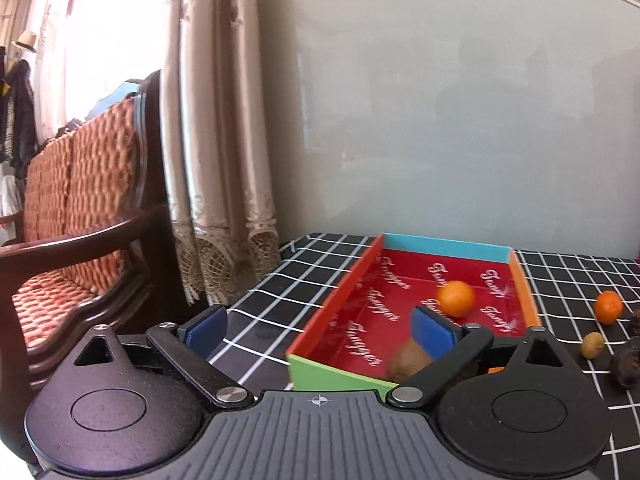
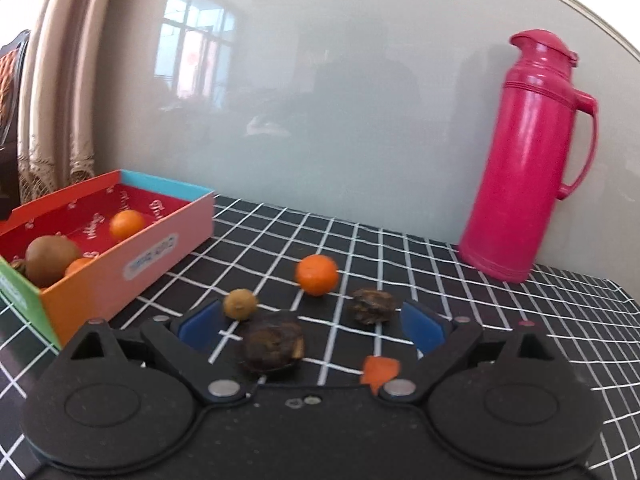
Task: Organize fruits
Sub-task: 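Lower the right gripper onto the dark brown shriveled fruit and close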
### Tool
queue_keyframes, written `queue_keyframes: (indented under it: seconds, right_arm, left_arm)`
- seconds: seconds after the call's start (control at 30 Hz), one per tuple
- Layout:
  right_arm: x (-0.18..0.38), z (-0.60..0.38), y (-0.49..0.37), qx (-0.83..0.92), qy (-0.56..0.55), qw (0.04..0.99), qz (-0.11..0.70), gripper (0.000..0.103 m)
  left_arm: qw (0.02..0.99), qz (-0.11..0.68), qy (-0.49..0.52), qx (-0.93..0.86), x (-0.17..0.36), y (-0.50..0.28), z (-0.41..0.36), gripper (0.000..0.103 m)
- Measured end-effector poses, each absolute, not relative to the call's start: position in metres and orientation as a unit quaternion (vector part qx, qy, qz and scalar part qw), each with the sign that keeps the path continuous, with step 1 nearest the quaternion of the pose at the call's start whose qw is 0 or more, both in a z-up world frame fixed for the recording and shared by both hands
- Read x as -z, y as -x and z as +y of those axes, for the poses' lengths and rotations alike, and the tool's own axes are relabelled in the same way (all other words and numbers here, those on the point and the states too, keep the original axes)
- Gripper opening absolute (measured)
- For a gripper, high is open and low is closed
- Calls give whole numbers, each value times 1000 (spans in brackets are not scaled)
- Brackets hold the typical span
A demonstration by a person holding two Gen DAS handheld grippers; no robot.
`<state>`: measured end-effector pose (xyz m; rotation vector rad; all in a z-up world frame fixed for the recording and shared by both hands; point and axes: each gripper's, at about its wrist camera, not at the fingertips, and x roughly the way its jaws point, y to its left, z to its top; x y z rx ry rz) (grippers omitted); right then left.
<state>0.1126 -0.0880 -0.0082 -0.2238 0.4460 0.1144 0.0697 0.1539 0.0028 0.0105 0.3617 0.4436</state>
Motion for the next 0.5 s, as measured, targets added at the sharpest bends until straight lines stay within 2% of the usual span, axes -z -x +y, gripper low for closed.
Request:
queue_keyframes:
  seconds: [0.2, 0.37, 0.5]
  right_arm:
    - [18, -77, -123, -54, 104, 962, 246, 91]
    - [28, -76, -137, -47, 96, 955, 276, 78]
    - [33, -75, -144, -46, 91, 952, 288, 72]
  left_arm:
    - [956, 181, 0, -230, 0, -67, 169, 103]
    - [952, 189, 1, -240, 5, -66, 182, 103]
    - [949, 196, 10, -246, 7, -65, 195, 103]
